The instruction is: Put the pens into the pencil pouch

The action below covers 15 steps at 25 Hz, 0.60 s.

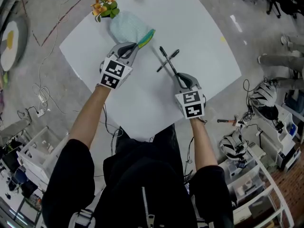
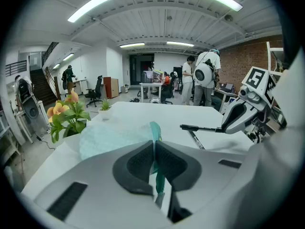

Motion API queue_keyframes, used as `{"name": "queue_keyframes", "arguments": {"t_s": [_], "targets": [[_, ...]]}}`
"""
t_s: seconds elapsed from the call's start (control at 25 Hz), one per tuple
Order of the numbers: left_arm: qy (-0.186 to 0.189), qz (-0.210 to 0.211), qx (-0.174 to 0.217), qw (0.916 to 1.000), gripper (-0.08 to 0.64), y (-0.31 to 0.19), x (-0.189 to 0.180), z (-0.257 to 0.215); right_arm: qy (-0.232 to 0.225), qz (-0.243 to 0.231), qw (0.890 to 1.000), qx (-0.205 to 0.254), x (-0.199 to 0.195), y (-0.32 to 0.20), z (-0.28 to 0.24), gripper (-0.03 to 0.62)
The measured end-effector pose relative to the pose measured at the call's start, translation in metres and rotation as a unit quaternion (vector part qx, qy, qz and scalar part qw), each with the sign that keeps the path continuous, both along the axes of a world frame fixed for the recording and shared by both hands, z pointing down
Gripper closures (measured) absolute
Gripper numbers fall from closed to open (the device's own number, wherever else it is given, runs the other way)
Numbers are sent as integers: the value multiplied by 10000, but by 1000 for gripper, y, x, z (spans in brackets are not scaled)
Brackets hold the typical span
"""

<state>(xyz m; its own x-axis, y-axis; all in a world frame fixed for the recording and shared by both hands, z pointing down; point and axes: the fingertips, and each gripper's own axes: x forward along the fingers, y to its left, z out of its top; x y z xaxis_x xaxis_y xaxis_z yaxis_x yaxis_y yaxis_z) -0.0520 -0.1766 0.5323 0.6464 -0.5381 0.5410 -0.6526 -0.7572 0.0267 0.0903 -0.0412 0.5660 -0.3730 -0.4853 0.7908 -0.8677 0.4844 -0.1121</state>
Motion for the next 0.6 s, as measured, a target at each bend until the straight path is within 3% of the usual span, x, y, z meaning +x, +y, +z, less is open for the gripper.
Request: {"name": "queue_keyframes", "arguments": {"t_s": [0.6], "targets": [[121,54,-6,9999,525,0,3,-5,2,-782,9968,-191,-45,-55,3,540]]}}
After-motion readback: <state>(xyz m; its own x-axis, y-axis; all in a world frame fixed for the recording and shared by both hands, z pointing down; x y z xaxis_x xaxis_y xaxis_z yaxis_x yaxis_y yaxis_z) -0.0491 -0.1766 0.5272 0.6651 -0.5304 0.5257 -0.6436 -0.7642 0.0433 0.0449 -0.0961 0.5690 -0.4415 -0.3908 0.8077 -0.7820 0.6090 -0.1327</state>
